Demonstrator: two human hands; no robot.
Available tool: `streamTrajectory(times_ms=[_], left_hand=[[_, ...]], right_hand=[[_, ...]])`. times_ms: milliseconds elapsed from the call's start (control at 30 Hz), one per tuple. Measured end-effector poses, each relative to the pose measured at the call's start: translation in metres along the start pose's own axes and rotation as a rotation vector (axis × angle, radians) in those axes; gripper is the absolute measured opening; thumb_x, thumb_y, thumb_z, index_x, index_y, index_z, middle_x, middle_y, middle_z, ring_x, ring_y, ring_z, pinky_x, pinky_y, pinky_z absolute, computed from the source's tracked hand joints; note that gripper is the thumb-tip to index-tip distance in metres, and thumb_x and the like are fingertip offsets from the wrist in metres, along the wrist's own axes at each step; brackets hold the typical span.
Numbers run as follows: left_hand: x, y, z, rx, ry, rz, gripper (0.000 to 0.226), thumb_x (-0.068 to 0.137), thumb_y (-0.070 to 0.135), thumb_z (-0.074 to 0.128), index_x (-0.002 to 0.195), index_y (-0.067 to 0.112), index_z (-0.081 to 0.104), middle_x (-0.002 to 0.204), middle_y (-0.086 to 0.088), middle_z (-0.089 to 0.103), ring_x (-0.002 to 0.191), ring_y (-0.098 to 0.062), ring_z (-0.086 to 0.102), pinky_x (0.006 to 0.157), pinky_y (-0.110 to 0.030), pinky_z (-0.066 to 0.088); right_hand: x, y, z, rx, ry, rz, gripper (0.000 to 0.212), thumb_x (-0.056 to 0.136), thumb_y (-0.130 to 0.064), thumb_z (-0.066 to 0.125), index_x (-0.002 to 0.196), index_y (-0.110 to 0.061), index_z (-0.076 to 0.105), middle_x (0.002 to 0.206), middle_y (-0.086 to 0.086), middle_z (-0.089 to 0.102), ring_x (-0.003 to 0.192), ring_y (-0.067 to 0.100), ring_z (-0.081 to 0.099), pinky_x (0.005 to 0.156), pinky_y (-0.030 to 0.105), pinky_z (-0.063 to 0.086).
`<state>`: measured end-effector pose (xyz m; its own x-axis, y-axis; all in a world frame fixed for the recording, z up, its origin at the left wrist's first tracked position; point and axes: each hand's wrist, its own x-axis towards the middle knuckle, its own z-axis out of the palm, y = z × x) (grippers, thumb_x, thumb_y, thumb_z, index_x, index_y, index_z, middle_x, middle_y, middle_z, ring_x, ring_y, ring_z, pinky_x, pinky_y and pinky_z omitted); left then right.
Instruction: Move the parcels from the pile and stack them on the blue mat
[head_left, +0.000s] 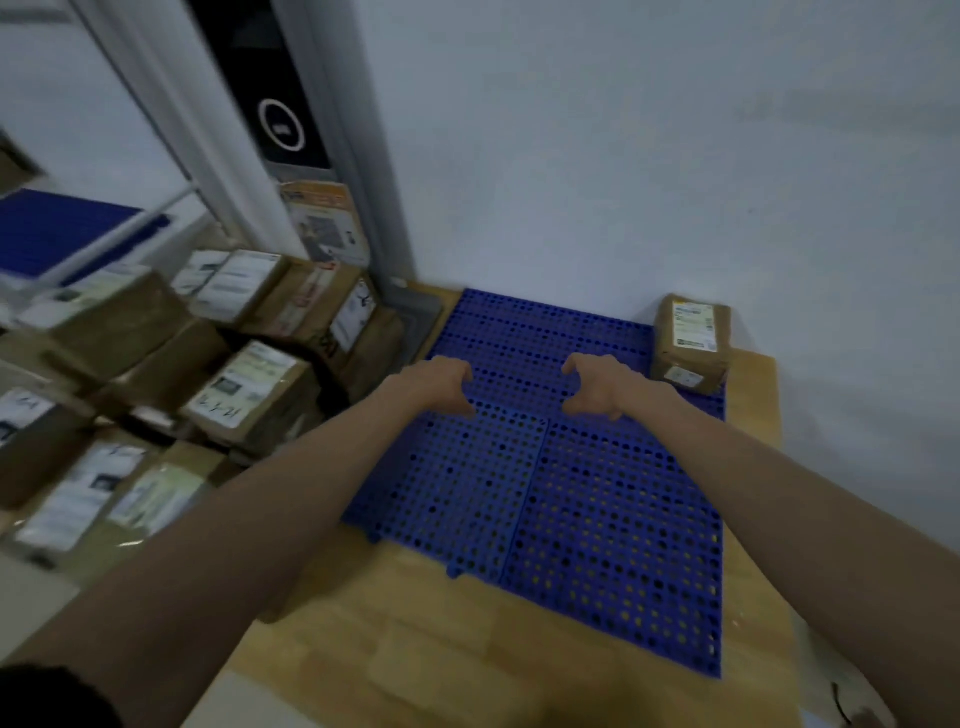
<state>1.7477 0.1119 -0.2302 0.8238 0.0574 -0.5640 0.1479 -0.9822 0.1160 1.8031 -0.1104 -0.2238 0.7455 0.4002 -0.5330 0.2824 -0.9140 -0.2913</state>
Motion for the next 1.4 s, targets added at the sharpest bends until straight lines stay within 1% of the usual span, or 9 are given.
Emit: streamTrajectory(times_ms=[267,300,433,633,767,1000,1200,1300,1400], left_hand=[[-0.032,-0.068,-0.025,-0.053,0.071,0.046,0.041,0.091,0.043,0.064,0.12,0.017,0.052,0.127,-0.018,0.049,0.092,-0.026,0.057,0.077,-0.038,0.047],[-0.033,-0.076,-0.028,-0.058,0.081,0.048,0.033,0.091,0.042,0.064,0.111,0.02,0.052,0.094,-0.01,0.05,0.081,-0.024,0.052,0.074,-0.036,0.045],[-0.037,-0.115,-0.044,-0.06,0.129,0.038,0.037,0.09,0.041,0.065,0.08,0.013,0.044,0.081,-0.009,0.04,0.066,-0.018,0.037,0.066,-0.036,0.035],[-0.031,-0.181,-0.07,-0.035,0.157,-0.001,0.043,0.083,0.044,0.072,0.102,0.006,0.063,0.106,-0.008,0.062,0.091,-0.025,0.061,0.083,-0.041,0.053],[-0.017,-0.216,-0.081,-0.031,0.211,-0.02,0.041,0.082,0.038,0.074,0.066,0.016,0.043,0.07,-0.003,0.046,0.06,-0.017,0.045,0.053,-0.03,0.035],[0.014,-0.256,-0.082,-0.041,0.195,-0.112,0.061,0.076,0.02,0.08,0.128,0.005,0.053,0.122,-0.015,0.06,0.106,-0.031,0.06,0.075,-0.034,0.047],[0.047,-0.276,-0.075,-0.134,0.245,-0.201,0.059,0.084,0.018,0.069,0.135,0.001,0.045,0.131,-0.018,0.049,0.117,-0.034,0.053,0.088,-0.04,0.047],[0.061,-0.284,-0.069,-0.192,0.255,-0.236,0.069,0.089,0.027,0.062,0.145,0.002,0.031,0.139,-0.019,0.036,0.125,-0.038,0.045,0.097,-0.044,0.043],[0.071,-0.291,-0.065,-0.186,0.215,-0.237,0.068,0.091,0.023,0.056,0.148,0.004,0.026,0.148,-0.02,0.025,0.129,-0.041,0.041,0.1,-0.048,0.04]], right_hand=[[0.008,-0.077,0.003,-0.051,-0.018,-0.053,0.058,0.097,-0.029,0.058,0.147,-0.018,0.032,0.136,0.011,0.045,0.098,0.029,0.059,0.081,0.042,0.057],[0.01,-0.086,0.003,-0.053,-0.017,-0.057,0.058,0.096,-0.03,0.058,0.147,-0.019,0.032,0.137,0.011,0.045,0.098,0.029,0.059,0.081,0.042,0.058],[0.022,-0.127,0.005,-0.039,-0.01,-0.074,0.058,0.097,-0.032,0.056,0.148,-0.019,0.032,0.141,0.01,0.042,0.094,0.027,0.059,0.075,0.038,0.059],[0.044,-0.193,0.013,-0.021,0.001,-0.087,0.059,0.096,-0.033,0.057,0.147,-0.015,0.034,0.146,0.013,0.038,0.1,0.031,0.061,0.078,0.04,0.058],[0.061,-0.235,0.018,0.043,0.028,-0.087,0.046,0.096,-0.03,0.058,0.134,-0.007,0.047,0.133,0.021,0.05,0.086,0.028,0.062,0.076,0.046,0.057],[0.104,-0.295,0.029,0.131,0.088,-0.063,0.042,0.097,-0.027,0.055,0.127,0.002,0.054,0.122,0.024,0.058,0.094,0.038,0.063,0.079,0.053,0.055],[0.151,-0.328,0.033,0.206,0.101,0.001,0.026,0.097,-0.015,0.055,0.12,-0.002,0.052,0.108,0.015,0.061,0.076,0.026,0.061,0.068,0.039,0.056],[0.171,-0.344,0.032,0.361,0.104,0.015,0.017,0.099,-0.019,0.05,0.088,-0.007,0.055,0.085,0.013,0.06,0.067,0.026,0.061,0.05,0.03,0.05],[0.189,-0.357,0.037,0.511,0.032,0.095,0.027,0.101,-0.024,0.047,0.115,-0.002,0.053,0.104,0.022,0.063,0.066,0.027,0.061,0.045,0.029,0.05]])
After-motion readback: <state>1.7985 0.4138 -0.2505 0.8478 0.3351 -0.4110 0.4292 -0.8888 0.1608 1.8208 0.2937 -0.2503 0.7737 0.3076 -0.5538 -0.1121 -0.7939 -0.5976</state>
